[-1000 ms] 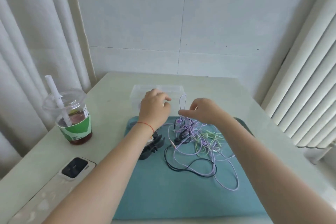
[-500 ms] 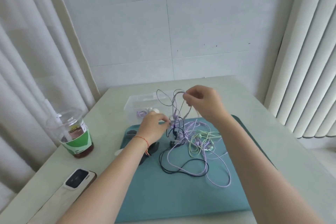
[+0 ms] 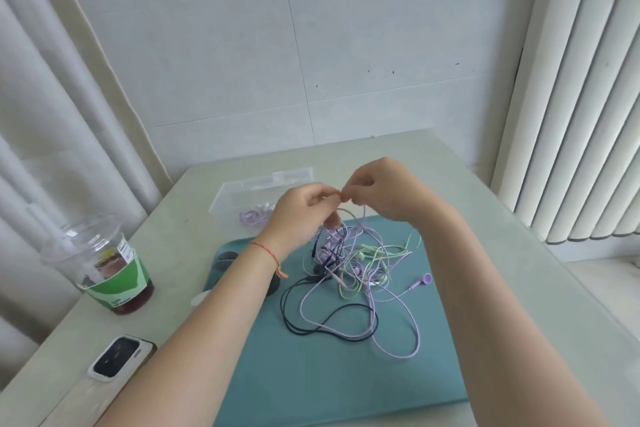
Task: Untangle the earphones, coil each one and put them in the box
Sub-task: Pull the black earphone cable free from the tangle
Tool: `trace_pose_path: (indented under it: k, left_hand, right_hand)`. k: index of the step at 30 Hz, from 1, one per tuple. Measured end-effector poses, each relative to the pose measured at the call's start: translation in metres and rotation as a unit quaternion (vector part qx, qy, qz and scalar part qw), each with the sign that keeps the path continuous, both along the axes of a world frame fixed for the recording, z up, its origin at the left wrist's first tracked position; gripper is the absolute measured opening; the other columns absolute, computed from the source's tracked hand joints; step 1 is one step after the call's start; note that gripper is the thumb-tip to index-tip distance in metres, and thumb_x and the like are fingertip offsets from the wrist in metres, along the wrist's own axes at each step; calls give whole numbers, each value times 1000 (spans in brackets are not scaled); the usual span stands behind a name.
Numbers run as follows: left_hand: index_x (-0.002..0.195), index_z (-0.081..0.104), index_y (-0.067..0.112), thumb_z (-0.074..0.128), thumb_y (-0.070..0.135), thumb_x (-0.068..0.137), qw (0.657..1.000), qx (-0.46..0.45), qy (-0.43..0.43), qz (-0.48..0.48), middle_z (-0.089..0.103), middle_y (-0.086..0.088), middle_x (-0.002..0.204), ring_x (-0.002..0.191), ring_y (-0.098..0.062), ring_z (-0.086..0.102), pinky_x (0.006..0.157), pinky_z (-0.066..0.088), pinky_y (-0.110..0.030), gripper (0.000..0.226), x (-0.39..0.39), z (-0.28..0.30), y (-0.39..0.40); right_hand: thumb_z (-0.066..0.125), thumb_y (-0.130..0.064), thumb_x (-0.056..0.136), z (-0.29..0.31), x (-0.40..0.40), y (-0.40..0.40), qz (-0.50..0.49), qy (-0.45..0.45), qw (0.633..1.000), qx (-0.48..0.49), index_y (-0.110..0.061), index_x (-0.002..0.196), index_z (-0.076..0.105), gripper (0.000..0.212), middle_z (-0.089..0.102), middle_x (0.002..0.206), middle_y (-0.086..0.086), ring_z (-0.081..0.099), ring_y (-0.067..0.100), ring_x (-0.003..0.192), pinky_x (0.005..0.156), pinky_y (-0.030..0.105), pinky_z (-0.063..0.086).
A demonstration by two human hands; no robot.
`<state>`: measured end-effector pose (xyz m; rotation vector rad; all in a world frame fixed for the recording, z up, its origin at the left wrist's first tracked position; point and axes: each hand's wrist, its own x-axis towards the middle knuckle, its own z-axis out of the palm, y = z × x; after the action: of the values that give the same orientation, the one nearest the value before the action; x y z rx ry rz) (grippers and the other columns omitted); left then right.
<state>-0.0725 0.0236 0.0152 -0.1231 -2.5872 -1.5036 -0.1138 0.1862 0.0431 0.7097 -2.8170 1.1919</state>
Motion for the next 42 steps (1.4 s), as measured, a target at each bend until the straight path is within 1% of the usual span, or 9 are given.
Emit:
trace_pose_path:
  k: [5,10,14,18,22,26,34,39,42]
  left_hand:
    - [88,72,19,60,21,91,966,-231,-25,110,66,6,80,77,-16,60,60,44,-22,12,-16,-22,-23]
    - [117,61,39,81,29,71,976,-192,-72,71,54,4,131,123,-14,48,101,44,-39,51,-12,-23,-43]
    - [126,57,36,82,23,76,993,-91,-39,-57,59,8,127,121,-5,51,101,40,-28,57,-6,1,-17]
    - [130,55,16,67,7,81,962,5,-149,-230,66,-12,118,114,-15,60,90,47,-22,50,5,12,8]
    - [104,68,9,65,17,91,981,-2,-123,-147,71,-10,83,81,-17,66,87,46,-27,16,8,11,16]
    - [88,71,12,63,20,92,993,-18,-98,-63,68,-6,64,68,-17,65,81,48,-30,11,3,5,0]
    - [63,71,15,52,9,88,948,315,14,44,72,-5,81,85,-19,64,84,42,-35,33,-1,17,-25]
    - [47,56,21,68,29,80,994,92,-41,-38,74,-1,83,91,-13,67,84,41,-29,36,2,25,-27]
    - [51,60,17,66,29,89,996,-71,-56,17,75,-1,83,90,-9,66,85,39,-26,40,0,25,-30]
  right_hand:
    - [47,-13,94,1,-13,16,-160,37,959,-233,-13,84,62,19,47,58,-5,46,12,48,43,19,32]
    - [49,-18,92,6,-15,27,-187,35,940,-282,-16,82,64,18,46,56,-10,38,12,47,47,25,29]
    - [55,-22,90,5,-6,14,-86,-17,983,-164,-17,77,68,19,38,34,-14,32,5,34,45,23,29]
    - [51,-19,91,4,-4,4,-99,-22,972,-212,-12,83,63,16,50,55,-8,43,12,44,45,23,34]
    - [36,-11,95,9,-2,11,-123,-76,921,-361,-2,102,49,18,62,68,10,55,21,37,36,23,41]
    - [26,-9,96,12,-4,15,-168,-83,851,-490,-8,96,41,15,61,96,9,72,31,67,51,35,57]
    - [35,-10,92,-6,-21,11,-238,6,942,-237,-19,71,30,23,41,91,5,37,24,75,62,29,40]
    - [32,0,94,-15,-20,13,-251,0,958,-138,5,110,46,22,39,106,15,40,29,97,75,31,39]
    - [37,-3,91,-22,-24,20,-258,-15,964,-71,2,98,53,18,47,93,12,43,30,87,65,30,39]
